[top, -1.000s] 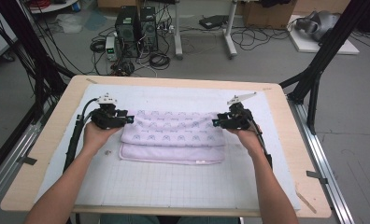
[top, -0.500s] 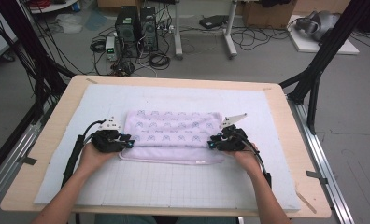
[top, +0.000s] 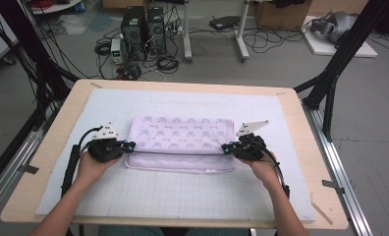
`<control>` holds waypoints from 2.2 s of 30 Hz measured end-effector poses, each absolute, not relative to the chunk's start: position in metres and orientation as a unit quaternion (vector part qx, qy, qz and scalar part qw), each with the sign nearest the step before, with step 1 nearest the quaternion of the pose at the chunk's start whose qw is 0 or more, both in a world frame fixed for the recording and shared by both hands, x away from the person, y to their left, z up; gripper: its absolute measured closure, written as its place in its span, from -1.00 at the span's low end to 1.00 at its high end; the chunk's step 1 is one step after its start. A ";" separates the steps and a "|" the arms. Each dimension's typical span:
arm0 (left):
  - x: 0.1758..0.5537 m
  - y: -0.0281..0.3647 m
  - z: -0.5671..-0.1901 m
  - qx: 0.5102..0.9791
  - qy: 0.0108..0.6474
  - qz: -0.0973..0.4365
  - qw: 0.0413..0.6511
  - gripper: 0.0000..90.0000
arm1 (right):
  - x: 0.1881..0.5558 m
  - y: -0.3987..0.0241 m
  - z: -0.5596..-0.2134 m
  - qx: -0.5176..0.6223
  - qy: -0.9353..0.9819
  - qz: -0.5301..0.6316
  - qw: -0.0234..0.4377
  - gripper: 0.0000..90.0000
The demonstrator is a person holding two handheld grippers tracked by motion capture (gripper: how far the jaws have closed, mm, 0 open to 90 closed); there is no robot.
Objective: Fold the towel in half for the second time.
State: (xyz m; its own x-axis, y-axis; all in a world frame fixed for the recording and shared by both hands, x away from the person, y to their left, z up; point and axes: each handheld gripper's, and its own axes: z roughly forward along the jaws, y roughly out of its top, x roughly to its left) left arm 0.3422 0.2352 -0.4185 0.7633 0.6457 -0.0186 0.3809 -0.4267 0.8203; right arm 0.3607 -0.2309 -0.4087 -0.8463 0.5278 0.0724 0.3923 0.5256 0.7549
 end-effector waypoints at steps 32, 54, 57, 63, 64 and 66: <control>0.296 0.247 -0.432 0.846 0.290 0.140 0.424 0.68 | 0.313 -0.255 -0.426 0.262 0.876 0.399 0.062 0.57; 0.312 0.235 -0.443 0.844 0.310 0.137 0.416 0.66 | 0.319 -0.226 -0.440 0.259 0.882 0.385 0.081 0.63; 0.311 0.235 -0.443 0.844 0.308 0.136 0.416 0.66 | 0.316 -0.229 -0.441 0.260 0.879 0.391 0.082 0.63; 0.319 0.232 -0.434 0.836 0.315 0.139 0.427 0.58 | 0.323 -0.224 -0.433 0.259 0.876 0.397 0.090 0.56; 0.322 0.231 -0.432 0.832 0.317 0.142 0.432 0.58 | 0.328 -0.221 -0.429 0.260 0.874 0.398 0.096 0.57; 0.335 0.227 -0.423 0.824 0.325 0.153 0.438 0.63 | 0.340 -0.217 -0.422 0.264 0.871 0.401 0.104 0.63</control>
